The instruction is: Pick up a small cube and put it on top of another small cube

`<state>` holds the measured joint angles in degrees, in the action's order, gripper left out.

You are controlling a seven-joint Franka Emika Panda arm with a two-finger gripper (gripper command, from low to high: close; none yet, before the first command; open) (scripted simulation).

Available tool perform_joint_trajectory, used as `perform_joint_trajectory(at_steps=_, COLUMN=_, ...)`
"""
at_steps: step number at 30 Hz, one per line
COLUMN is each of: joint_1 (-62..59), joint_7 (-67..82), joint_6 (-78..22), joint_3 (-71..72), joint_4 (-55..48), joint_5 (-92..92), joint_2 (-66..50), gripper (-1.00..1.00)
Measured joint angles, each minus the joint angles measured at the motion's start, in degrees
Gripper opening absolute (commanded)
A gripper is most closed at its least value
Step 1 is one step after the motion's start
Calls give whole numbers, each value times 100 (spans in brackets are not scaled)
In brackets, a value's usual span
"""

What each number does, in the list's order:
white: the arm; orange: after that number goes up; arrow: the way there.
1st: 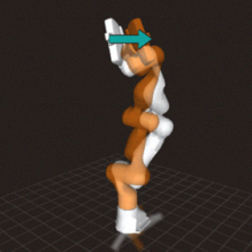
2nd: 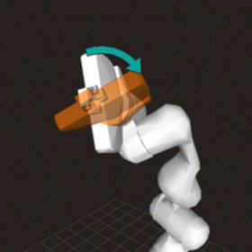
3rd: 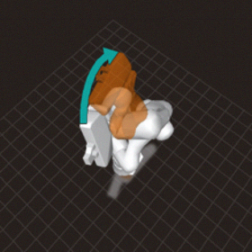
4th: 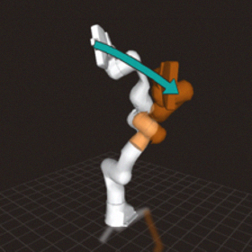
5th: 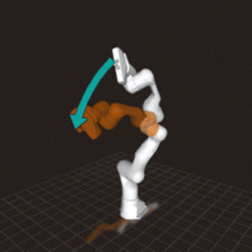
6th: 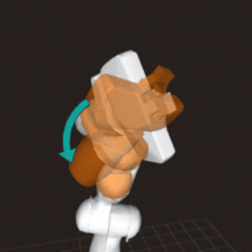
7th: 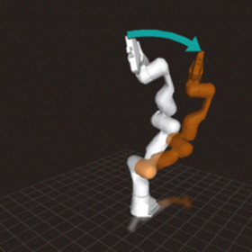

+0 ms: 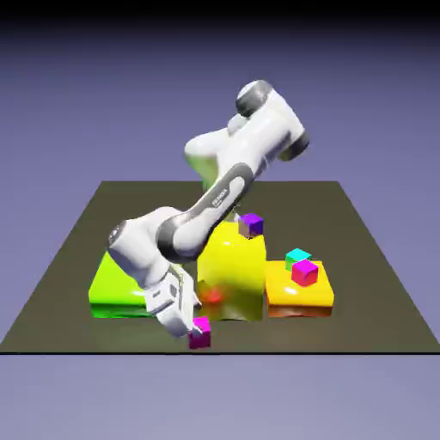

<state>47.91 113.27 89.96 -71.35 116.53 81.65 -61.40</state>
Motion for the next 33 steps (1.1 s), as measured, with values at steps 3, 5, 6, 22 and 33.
perform_joint_trajectory(at_steps=3, joint_1=557, joint_7=324, joint_6=-61, joint_3=-509, joint_4=277, joint_5=78, joint_2=-623, gripper=0)
perform_joint_trajectory(at_steps=5, joint_1=758, joint_7=444, joint_6=-138, joint_3=-727, joint_4=384, joint_5=229, joint_2=-800, gripper=0)
perform_joint_trajectory(at_steps=6, joint_1=758, joint_7=444, joint_6=-138, joint_3=-727, joint_4=384, joint_5=229, joint_2=-800, gripper=0)
perform_joint_trajectory(at_steps=22, joint_1=1638, joint_7=1555, joint_6=24, joint_3=-1464, joint_4=315, joint_5=-335, joint_2=-663, gripper=-100)
perform_joint_trajectory(at_steps=33, joint_1=3922, joint_7=3728, joint_6=63, joint_3=-2731, joint_4=503, joint_5=-1535, joint_2=-426, gripper=-100)
